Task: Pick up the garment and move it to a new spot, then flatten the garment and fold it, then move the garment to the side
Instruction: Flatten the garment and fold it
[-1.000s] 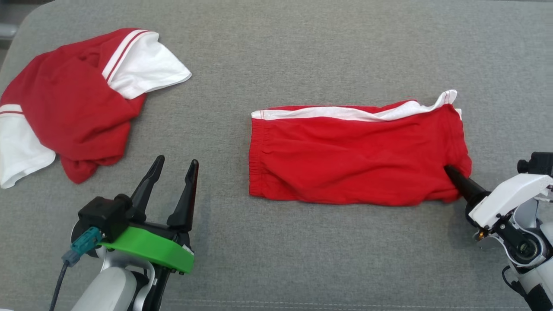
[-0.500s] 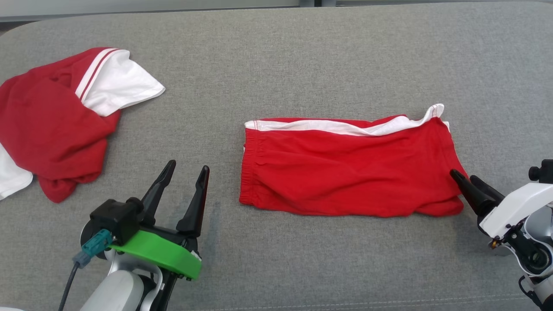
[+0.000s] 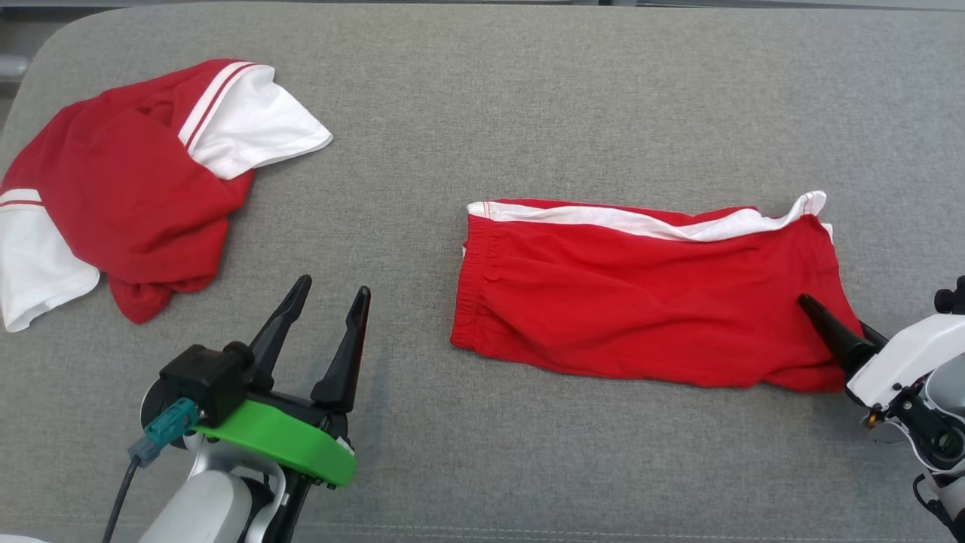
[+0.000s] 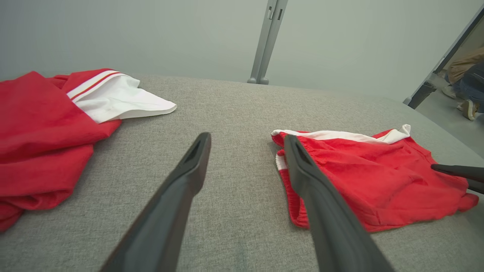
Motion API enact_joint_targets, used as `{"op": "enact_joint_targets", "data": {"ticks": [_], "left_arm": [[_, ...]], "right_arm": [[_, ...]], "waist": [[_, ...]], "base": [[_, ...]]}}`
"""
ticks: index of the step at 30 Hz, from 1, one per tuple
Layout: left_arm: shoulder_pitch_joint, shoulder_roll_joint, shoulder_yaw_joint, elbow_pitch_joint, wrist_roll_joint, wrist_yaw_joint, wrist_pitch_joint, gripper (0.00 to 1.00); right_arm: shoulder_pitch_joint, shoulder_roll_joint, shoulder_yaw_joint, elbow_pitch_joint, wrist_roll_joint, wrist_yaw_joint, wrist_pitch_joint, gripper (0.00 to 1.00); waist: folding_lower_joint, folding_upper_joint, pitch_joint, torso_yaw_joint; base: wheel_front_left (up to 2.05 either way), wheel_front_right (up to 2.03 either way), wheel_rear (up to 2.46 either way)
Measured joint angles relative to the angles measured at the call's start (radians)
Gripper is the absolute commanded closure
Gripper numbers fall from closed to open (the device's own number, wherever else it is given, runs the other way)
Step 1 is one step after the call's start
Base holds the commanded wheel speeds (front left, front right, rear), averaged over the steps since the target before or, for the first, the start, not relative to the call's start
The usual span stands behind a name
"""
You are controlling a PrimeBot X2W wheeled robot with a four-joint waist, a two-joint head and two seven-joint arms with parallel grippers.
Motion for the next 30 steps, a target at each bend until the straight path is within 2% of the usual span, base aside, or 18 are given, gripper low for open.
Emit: {"op": "enact_joint_targets", "data": {"ticks": [3, 4, 5, 6, 10, 14, 22, 30], "left_arm": [[0.0, 0.005, 0.006, -0.004, 0.0, 0.001, 0.007, 0.0], [0.0, 0.006, 0.006, -0.005, 0.0, 0.002, 0.007, 0.0], [0.0, 0.006, 0.005, -0.006, 0.0, 0.002, 0.007, 0.0], [0.0, 0.006, 0.004, -0.007, 0.0, 0.002, 0.009, 0.0], [0.0, 0.006, 0.017, -0.012, 0.0, 0.004, 0.008, 0.0], [0.0, 0.013, 0.031, -0.02, 0.0, 0.012, 0.008, 0.0], [0.0, 0.017, 0.05, -0.031, 0.0, 0.016, 0.007, 0.0], [0.001, 0.017, 0.052, -0.04, 0.0, 0.017, 0.006, 0.0]], "right_arm": [[-0.039, 0.01, -0.002, 0.025, 0.016, -0.01, 0.02, 0.0], [-0.047, 0.014, -0.004, 0.029, 0.021, -0.011, 0.024, 0.51], [-0.054, 0.022, -0.007, 0.033, 0.034, -0.011, 0.029, 0.93], [-0.058, 0.03, -0.012, 0.037, 0.05, -0.009, 0.03, 1.0], [-0.062, 0.066, -0.037, 0.043, 0.114, -0.005, 0.049, 1.0], [-0.065, 0.058, -0.079, 0.054, 0.154, -0.004, 0.056, 1.0], [-0.077, -0.063, -0.187, 0.073, 0.204, -0.02, 0.073, 1.0], [-0.077, -0.15, -0.278, 0.058, 0.256, -0.036, 0.086, 1.0]], "waist": [[0.0, 0.0, 0.011, 0.017], [0.0, 0.0, 0.014, 0.02], [0.0, 0.0, 0.016, 0.023], [0.0, 0.0, 0.018, 0.027], [0.0, 0.0, 0.022, 0.035], [0.0, 0.0, 0.022, 0.032], [0.0, 0.0, 0.028, 0.008], [0.0, 0.0, 0.034, -0.005]], "base": [[0.0, 0.0, 0.0], [0.0, 0.0, 0.0], [0.0, 0.0, 0.0], [0.0, 0.0, 0.0], [0.0, 0.0, 0.0], [0.0, 0.0, 0.0], [0.0, 0.0, 0.0], [0.0, 0.0, 0.0]]}}
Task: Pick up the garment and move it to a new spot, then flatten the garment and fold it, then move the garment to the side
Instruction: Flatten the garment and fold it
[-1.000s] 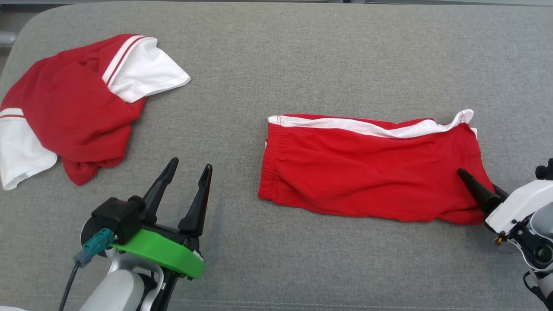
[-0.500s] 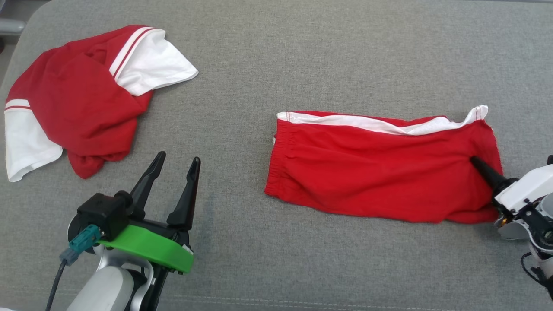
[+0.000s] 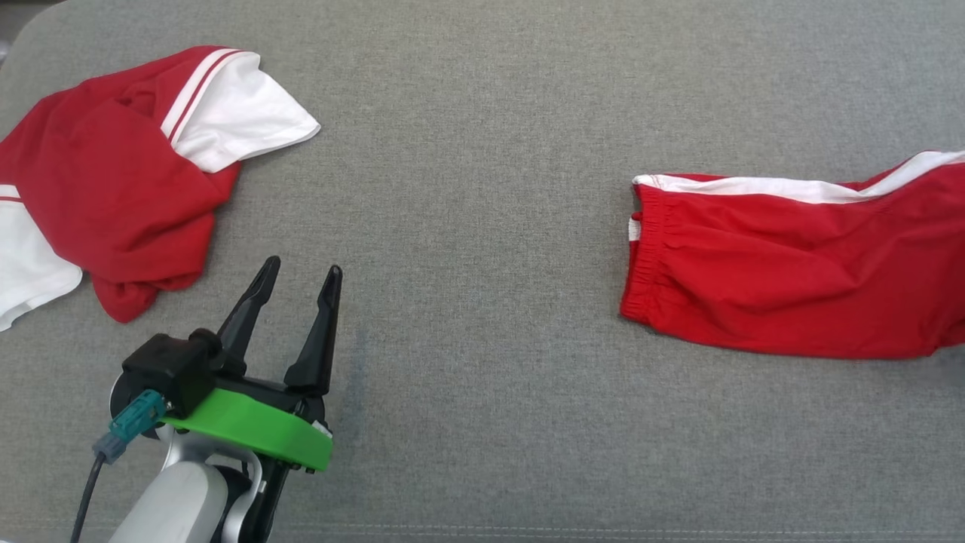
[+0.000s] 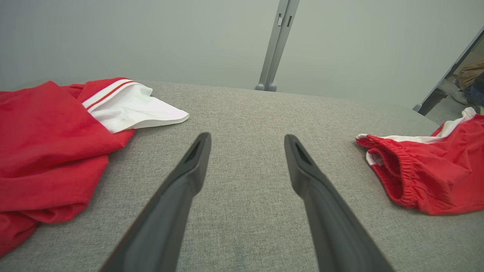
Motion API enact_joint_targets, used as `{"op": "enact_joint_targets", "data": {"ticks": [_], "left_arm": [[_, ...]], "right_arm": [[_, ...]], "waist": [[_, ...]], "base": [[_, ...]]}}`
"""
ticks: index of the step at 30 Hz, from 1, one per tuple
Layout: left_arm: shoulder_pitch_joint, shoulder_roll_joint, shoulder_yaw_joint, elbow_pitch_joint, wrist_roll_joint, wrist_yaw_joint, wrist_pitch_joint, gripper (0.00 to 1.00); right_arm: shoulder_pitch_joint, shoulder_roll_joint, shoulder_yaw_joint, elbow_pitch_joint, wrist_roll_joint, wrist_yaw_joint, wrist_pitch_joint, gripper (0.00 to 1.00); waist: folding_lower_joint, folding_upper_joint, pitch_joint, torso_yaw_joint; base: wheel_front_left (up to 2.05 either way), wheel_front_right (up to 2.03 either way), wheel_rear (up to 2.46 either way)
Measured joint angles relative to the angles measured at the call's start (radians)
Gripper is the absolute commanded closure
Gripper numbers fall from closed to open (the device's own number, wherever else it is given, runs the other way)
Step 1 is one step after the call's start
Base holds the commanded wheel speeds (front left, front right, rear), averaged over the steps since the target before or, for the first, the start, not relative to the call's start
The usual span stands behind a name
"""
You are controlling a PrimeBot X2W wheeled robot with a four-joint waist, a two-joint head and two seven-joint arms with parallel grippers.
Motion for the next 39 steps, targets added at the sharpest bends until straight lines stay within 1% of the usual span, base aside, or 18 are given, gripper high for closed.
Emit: {"op": "enact_joint_targets", "data": {"ticks": [2, 7, 10, 16, 18, 20, 22, 24, 25, 28, 29, 30, 31, 32, 33, 34, 35, 39], "left_arm": [[0.0, 0.0, 0.005, -0.002, 0.0, 0.0, -0.001, 0.0], [0.001, 0.002, 0.014, 0.002, 0.0, 0.006, -0.008, 0.0], [0.001, 0.001, 0.01, 0.003, 0.007, 0.006, -0.009, 0.0], [0.001, -0.013, -0.007, 0.006, 0.01, 0.006, -0.009, 0.0], [0.001, -0.018, -0.006, 0.007, 0.01, 0.006, -0.01, 0.0], [0.001, -0.018, -0.009, 0.007, 0.01, 0.006, -0.01, 0.0], [0.001, -0.023, -0.02, 0.009, 0.01, 0.005, -0.01, 0.0], [0.001, -0.031, -0.024, 0.009, 0.008, 0.004, -0.01, 0.0], [0.001, -0.031, -0.024, 0.009, 0.008, 0.004, -0.01, 0.0], [0.001, -0.03, -0.019, 0.011, 0.008, 0.004, -0.014, 0.0], [0.001, -0.03, -0.018, 0.012, 0.008, 0.004, -0.014, 0.0], [0.001, -0.031, -0.019, 0.013, 0.008, 0.004, -0.014, 0.0], [0.001, -0.031, -0.018, 0.013, 0.008, 0.004, -0.014, 0.0], [0.001, -0.031, -0.019, 0.014, 0.008, 0.004, -0.015, 0.0], [0.001, -0.031, -0.018, 0.015, 0.008, 0.004, -0.017, 0.0], [0.001, -0.031, -0.018, 0.015, 0.008, 0.004, -0.017, 0.0], [0.001, -0.031, -0.019, 0.016, 0.008, 0.004, -0.017, 0.0], [0.001, -0.032, -0.015, 0.02, 0.007, 0.004, -0.017, 0.0]], "right_arm": [[-0.006, -0.003, -0.003, -0.045, 0.011, 0.011, 0.013, 1.0], [-0.053, 0.044, 0.051, -0.203, 0.035, 0.044, 0.054, 1.0], [-0.056, 0.059, 0.116, -0.269, 0.013, 0.045, 0.076, 1.0], [-0.036, 0.136, 0.229, -0.349, -0.053, 0.044, 0.084, 1.0], [-0.036, 0.168, 0.264, -0.355, -0.079, 0.039, 0.083, 1.0], [-0.036, 0.2, 0.284, -0.358, -0.107, 0.017, 0.068, 1.0], [-0.036, 0.212, 0.288, -0.355, -0.132, 0.005, 0.05, 1.0], [-0.036, 0.222, 0.296, -0.349, -0.148, -0.017, 0.034, 1.0], [-0.036, 0.225, 0.307, -0.348, -0.16, -0.02, 0.032, 0.92], [-0.04, 0.257, 0.329, -0.347, -0.181, -0.028, 0.02, 0.93], [-0.04, 0.265, 0.338, -0.346, -0.188, -0.03, 0.019, 0.89], [-0.04, 0.272, 0.34, -0.342, -0.193, -0.038, 0.012, 0.79], [-0.04, 0.274, 0.345, -0.34, -0.198, -0.043, 0.011, 0.81], [-0.04, 0.274, 0.351, -0.338, -0.204, -0.044, 0.011, 0.79], [-0.041, 0.274, 0.354, -0.337, -0.212, -0.045, 0.007, 0.63], [-0.042, 0.278, 0.355, -0.336, -0.223, -0.046, -0.005, 0.0], [-0.044, 0.281, 0.356, -0.336, -0.232, -0.052, -0.012, 0.0], [-0.06, 0.29, 0.365, -0.339, -0.245, -0.052, -0.024, 0.0]], "waist": [[0.0, 0.0, 0.002, -0.003], [0.0, 0.0, -0.002, -0.01], [0.0, 0.0, -0.006, -0.009], [0.0, 0.0, -0.016, 0.012], [0.0, 0.0, -0.018, 0.021], [0.0, 0.0, -0.02, 0.028], [0.0, 0.0, -0.02, 0.036], [0.0, 0.0, -0.02, 0.046], [0.0, 0.0, -0.019, 0.05], [0.0001, 0.0, -0.017, 0.06], [0.0, 0.0, -0.016, 0.061], [0.0, 0.0, -0.015, 0.062], [0.0, 0.0, -0.015, 0.063], [0.0, 0.0, -0.015, 0.063], [0.0, 0.0, -0.015, 0.064], [0.0, 0.0, -0.015, 0.064], [0.0, 0.0, -0.015, 0.064], [0.0, 0.0, -0.016, 0.061]], "base": [[0.0, 0.0, 0.0], [0.0, 0.0, 0.0], [0.0, 0.0, 0.0], [0.0, 0.0, 0.0], [0.0, 0.0, 0.0], [0.0, 0.0, 0.0], [0.0, 0.0, 0.0], [0.0, 0.0, 0.0], [0.0, 0.0, 0.0], [0.0, 0.0, 0.0], [0.0, 0.0, 0.0], [0.0, 0.0, 0.0], [0.0, 0.0, 0.0], [0.0, 0.0, 0.0], [0.0, 0.0, 0.0], [0.0, 0.0, 0.0], [0.0, 0.0, 0.0], [0.0, 0.0, 0.0]]}}
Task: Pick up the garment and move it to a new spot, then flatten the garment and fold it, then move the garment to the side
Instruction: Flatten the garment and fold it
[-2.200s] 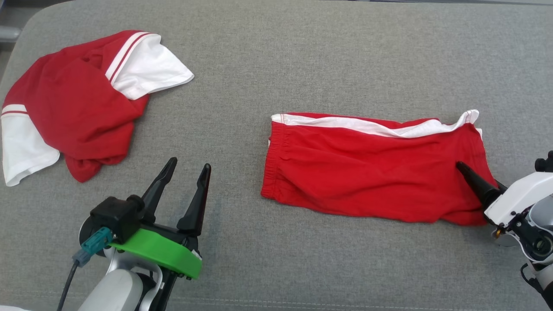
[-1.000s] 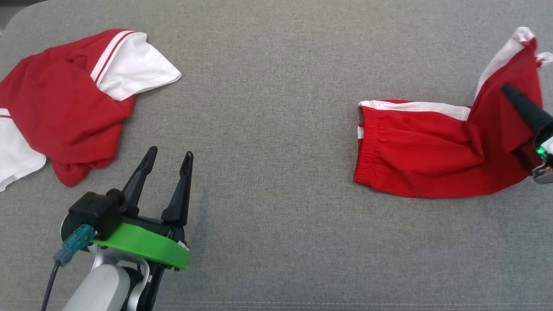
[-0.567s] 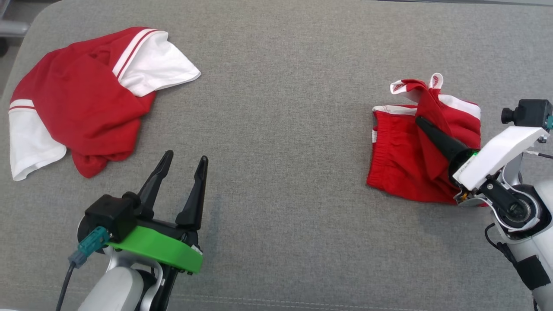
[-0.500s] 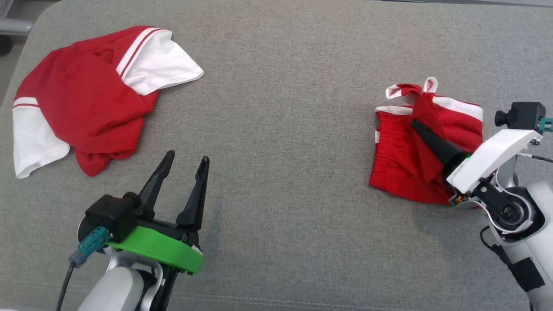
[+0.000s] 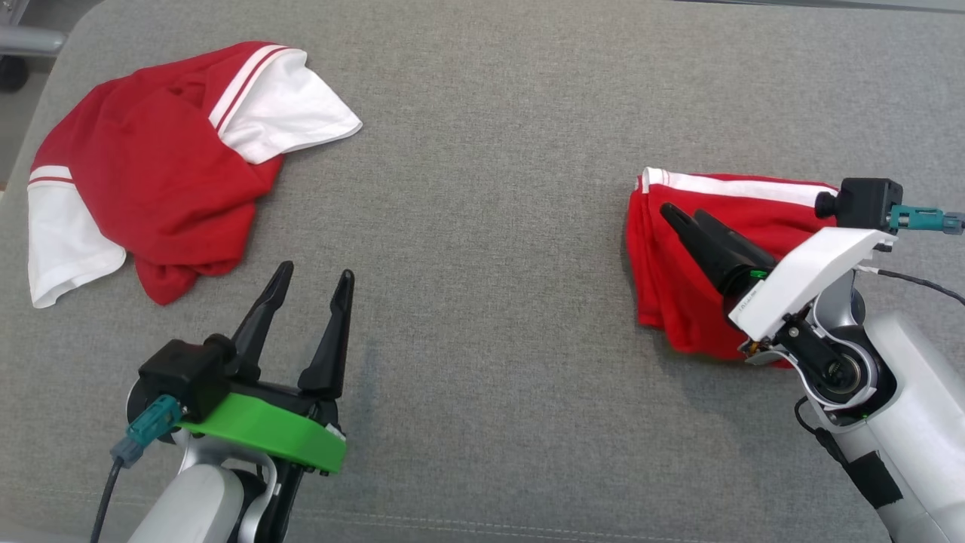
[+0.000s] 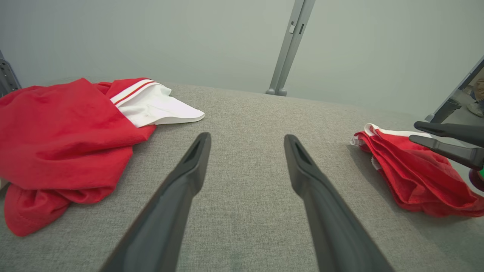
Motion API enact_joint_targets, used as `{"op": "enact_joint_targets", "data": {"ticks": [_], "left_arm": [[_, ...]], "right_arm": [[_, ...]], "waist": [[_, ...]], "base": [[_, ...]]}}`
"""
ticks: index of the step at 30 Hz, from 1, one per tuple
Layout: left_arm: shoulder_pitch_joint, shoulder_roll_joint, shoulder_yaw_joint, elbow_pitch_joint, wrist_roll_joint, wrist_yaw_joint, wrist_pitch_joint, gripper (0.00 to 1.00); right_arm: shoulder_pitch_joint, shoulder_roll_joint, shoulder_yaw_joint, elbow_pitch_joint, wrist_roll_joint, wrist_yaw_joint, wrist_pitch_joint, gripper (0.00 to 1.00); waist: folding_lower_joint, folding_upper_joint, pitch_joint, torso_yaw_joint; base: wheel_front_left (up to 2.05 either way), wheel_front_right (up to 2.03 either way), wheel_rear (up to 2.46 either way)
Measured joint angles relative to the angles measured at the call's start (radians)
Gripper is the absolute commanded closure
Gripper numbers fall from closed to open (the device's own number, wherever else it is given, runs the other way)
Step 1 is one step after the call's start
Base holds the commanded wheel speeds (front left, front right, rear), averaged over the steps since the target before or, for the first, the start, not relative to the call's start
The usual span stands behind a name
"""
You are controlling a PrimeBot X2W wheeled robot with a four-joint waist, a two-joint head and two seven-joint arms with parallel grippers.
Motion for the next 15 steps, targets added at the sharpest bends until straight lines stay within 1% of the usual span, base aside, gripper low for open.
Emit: {"op": "enact_joint_targets", "data": {"ticks": [3, 5, 8, 11, 13, 15], "left_arm": [[0.003, 0.001, 0.017, 0.003, 0.0, 0.0, -0.001, 0.0], [0.004, 0.001, 0.02, 0.008, 0.0, 0.0, -0.001, 0.0], [0.013, 0.003, 0.026, 0.011, 0.0, 0.0, -0.009, 0.0], [0.026, 0.008, 0.031, 0.008, 0.0, 0.0, -0.009, 0.0], [0.03, 0.009, 0.032, -0.004, 0.0, 0.0, -0.009, 0.0], [0.03, 0.008, 0.03, -0.008, 0.0, 0.0, -0.009, 0.0]], "right_arm": [[-0.012, 0.003, 0.014, -0.021, -0.016, 0.002, -0.007, 0.0], [-0.012, -0.001, 0.016, -0.04, -0.021, 0.012, -0.009, 0.0], [-0.012, -0.026, 0.012, -0.077, -0.031, 0.017, -0.015, 0.0], [-0.008, -0.094, -0.005, -0.088, -0.069, 0.015, -0.016, 0.0], [0.004, -0.146, -0.03, -0.08, -0.077, -0.002, -0.015, 0.0], [0.022, -0.188, -0.051, -0.067, -0.082, -0.003, -0.01, 0.0]], "waist": [[0.0, 0.0, -0.002, -0.009], [0.0, 0.0, -0.004, -0.016], [0.0, 0.0, -0.009, -0.026], [0.0, 0.0, -0.012, -0.039], [0.0, 0.0, -0.012, -0.049], [0.0, 0.0, -0.009, -0.057]], "base": [[0.0, 0.0, 0.0], [0.0, 0.0, 0.0], [0.0, 0.0, 0.0], [0.0, 0.0, 0.0], [0.0, 0.0, 0.0], [0.0, 0.0, 0.0]]}}
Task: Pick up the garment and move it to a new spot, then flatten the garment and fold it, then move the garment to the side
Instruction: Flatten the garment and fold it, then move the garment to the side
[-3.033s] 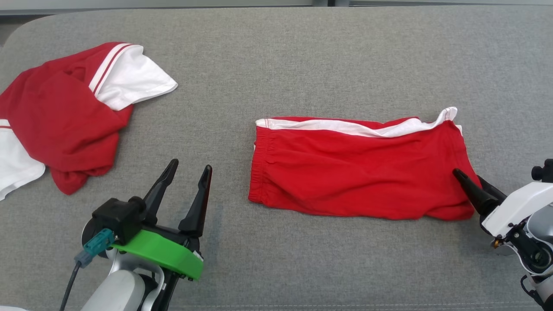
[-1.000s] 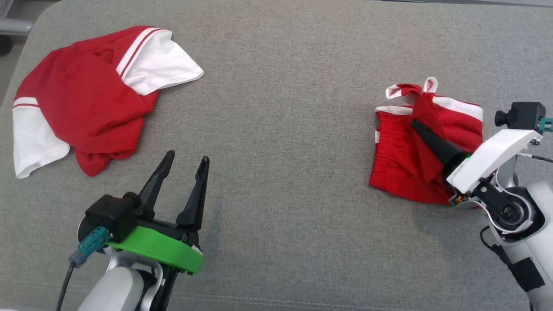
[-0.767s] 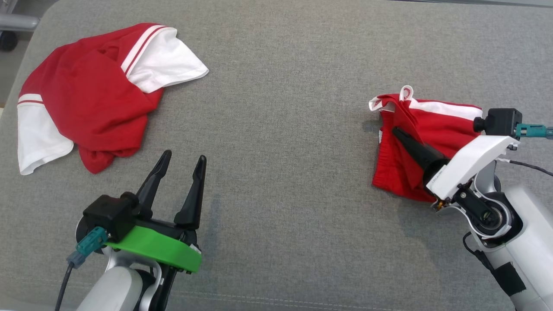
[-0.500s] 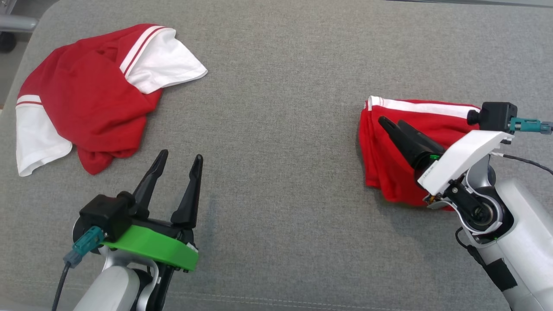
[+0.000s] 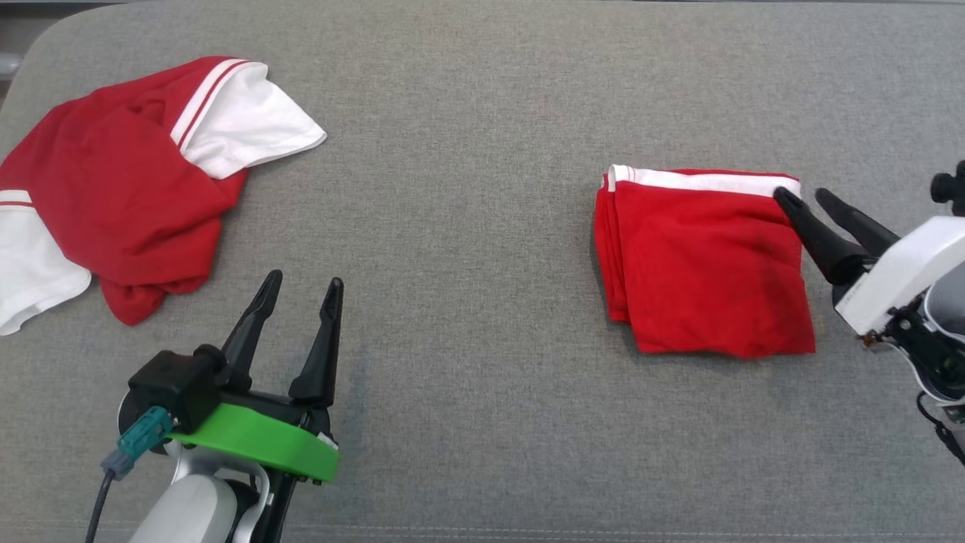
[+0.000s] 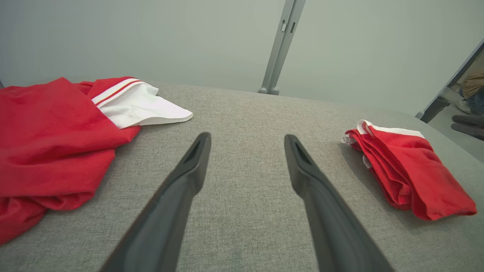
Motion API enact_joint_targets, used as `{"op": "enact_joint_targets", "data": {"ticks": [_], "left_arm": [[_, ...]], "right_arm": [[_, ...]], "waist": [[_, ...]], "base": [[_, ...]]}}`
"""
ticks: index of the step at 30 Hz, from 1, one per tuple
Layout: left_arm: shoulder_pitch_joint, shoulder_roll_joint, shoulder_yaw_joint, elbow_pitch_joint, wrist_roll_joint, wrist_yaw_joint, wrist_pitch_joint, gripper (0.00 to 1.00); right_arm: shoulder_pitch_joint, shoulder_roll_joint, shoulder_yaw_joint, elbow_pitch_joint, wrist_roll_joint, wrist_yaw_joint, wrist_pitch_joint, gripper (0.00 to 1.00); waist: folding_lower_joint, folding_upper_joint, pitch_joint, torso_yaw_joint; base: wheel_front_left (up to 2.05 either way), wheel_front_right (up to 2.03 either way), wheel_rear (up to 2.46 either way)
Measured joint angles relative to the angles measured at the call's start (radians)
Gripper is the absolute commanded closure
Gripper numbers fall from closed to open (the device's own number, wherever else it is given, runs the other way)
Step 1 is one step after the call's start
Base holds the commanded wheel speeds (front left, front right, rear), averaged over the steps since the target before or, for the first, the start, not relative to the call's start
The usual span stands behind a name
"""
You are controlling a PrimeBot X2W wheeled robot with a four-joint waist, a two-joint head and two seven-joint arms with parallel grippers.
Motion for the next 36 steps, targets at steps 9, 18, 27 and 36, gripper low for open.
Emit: {"op": "enact_joint_targets", "data": {"ticks": [9, 18, 27, 36], "left_arm": [[-0.001, 0.0, -0.01, -0.01, 0.0, 0.0, 0.0, 0.0], [-0.011, -0.001, -0.019, -0.015, 0.001, 0.0, 0.009, 0.0], [-0.033, -0.008, -0.038, -0.005, 0.003, -0.01, 0.011, 0.0], [-0.037, -0.009, -0.032, -0.005, 0.003, -0.009, 0.011, 0.0]], "right_arm": [[0.082, -0.037, -0.023, 0.06, 0.015, -0.007, 0.009, 0.0], [0.083, -0.032, -0.03, 0.109, 0.037, -0.006, 0.014, 0.0], [0.07, 0.004, -0.021, 0.173, 0.109, 0.027, 0.072, 1.0], [-0.008, -0.058, -0.006, 0.183, 0.088, 0.046, 0.14, 1.0]], "waist": [[0.0, 0.0, 0.029, -0.01], [0.0, 0.0, 0.059, 0.01], [0.0, 0.0, 0.067, 0.034], [0.0, 0.0, 0.066, 0.056]], "base": [[0.0, 0.0, 0.0], [0.0, 0.0, 0.0], [0.0, 0.0, 0.0], [0.0, 0.0, 0.0]]}}
